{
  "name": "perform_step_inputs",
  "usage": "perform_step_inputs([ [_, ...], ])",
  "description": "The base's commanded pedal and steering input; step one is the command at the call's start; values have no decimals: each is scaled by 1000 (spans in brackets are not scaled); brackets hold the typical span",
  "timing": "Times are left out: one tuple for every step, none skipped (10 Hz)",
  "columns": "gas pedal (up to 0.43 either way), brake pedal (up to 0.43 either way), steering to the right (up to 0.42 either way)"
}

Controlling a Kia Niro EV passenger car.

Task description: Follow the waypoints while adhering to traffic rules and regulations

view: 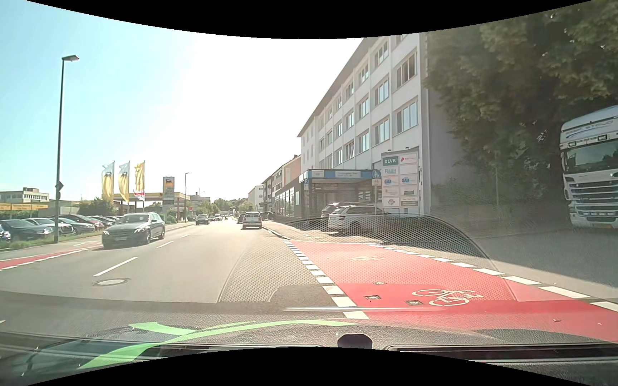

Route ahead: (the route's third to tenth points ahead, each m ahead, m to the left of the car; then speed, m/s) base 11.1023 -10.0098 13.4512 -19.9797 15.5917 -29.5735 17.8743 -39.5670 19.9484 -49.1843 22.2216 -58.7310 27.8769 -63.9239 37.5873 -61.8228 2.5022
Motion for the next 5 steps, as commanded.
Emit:
perform_step_inputs([
  [0, 201, 203],
  [0, 226, 209],
  [0, 220, 216],
  [0, 207, 222],
  [0, 207, 235],
])
